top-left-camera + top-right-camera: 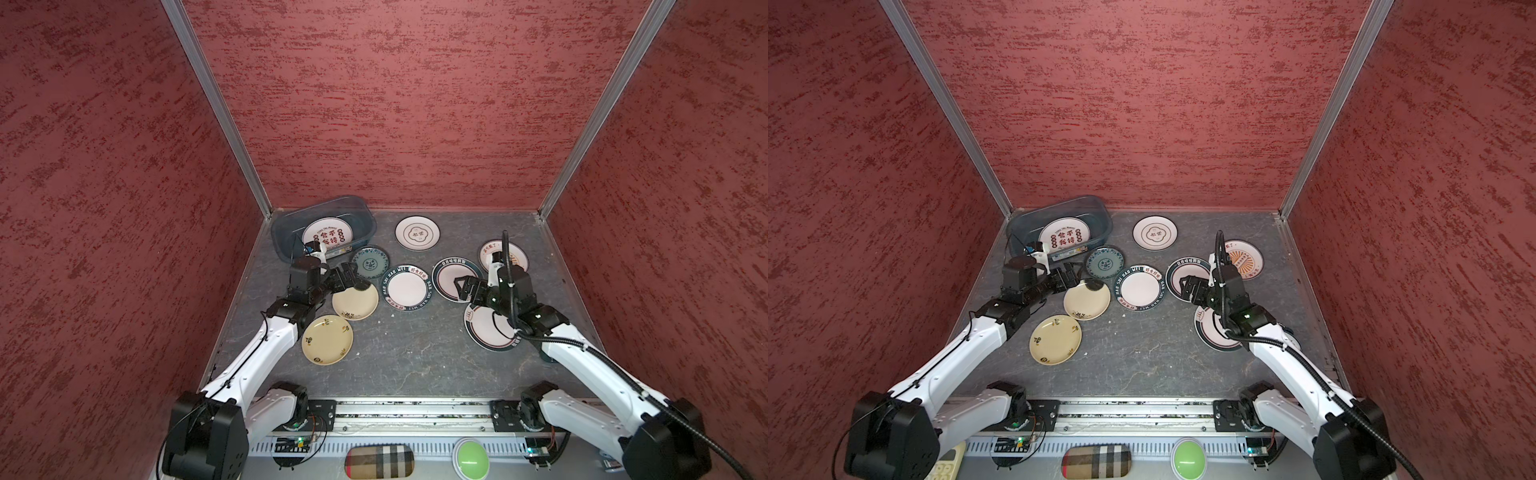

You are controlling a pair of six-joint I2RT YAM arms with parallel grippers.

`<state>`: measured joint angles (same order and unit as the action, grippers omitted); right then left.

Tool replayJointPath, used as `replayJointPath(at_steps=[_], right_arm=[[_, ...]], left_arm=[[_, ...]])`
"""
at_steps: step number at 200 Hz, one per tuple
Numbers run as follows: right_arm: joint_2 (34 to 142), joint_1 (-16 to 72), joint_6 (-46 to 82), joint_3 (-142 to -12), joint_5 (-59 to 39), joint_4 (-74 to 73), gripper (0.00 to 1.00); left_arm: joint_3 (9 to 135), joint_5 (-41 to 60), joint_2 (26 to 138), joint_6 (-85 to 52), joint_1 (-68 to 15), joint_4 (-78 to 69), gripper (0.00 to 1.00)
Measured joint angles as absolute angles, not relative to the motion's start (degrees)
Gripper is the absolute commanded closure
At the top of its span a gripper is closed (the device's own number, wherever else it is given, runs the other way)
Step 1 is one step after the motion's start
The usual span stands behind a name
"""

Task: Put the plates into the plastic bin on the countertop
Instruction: 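Withdraw the left gripper from the basin while the right gripper moves toward green-rimmed plates, then position the right gripper at the green-rimmed plate nearest it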

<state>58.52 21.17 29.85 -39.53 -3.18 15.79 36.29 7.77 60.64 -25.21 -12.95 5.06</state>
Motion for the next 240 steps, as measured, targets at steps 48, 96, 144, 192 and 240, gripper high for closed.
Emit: replayJointPath(at_steps=[48,96,144,192,240], right_arm=[[57.56,13.72,27.66,-42.83,-4.16,23.53,0.01],[57.04,8.45,27.46,-44.95,-5.58,31.62,0.01],[53.10,1.85,29.56,-43.72,-7.92,35.48,0.01],[51.64,-3.03,31.42,-39.51,-11.62,36.07,0.01],[51.66,-4.86,31.68,-38.00,-13.13,36.32,0.01]], left_arm=[[33.85,9.50,59.96,-25.63,-12.99,0.80,0.01],[33.98,12.73,61.71,-26.33,-12.99,-3.97,0.01],[34.06,15.44,61.69,-27.70,-12.99,-5.30,0.01],[34.06,16.60,61.45,-27.77,-12.99,-6.61,0.01],[34.06,19.97,63.09,-27.83,-12.97,-8.23,0.01]])
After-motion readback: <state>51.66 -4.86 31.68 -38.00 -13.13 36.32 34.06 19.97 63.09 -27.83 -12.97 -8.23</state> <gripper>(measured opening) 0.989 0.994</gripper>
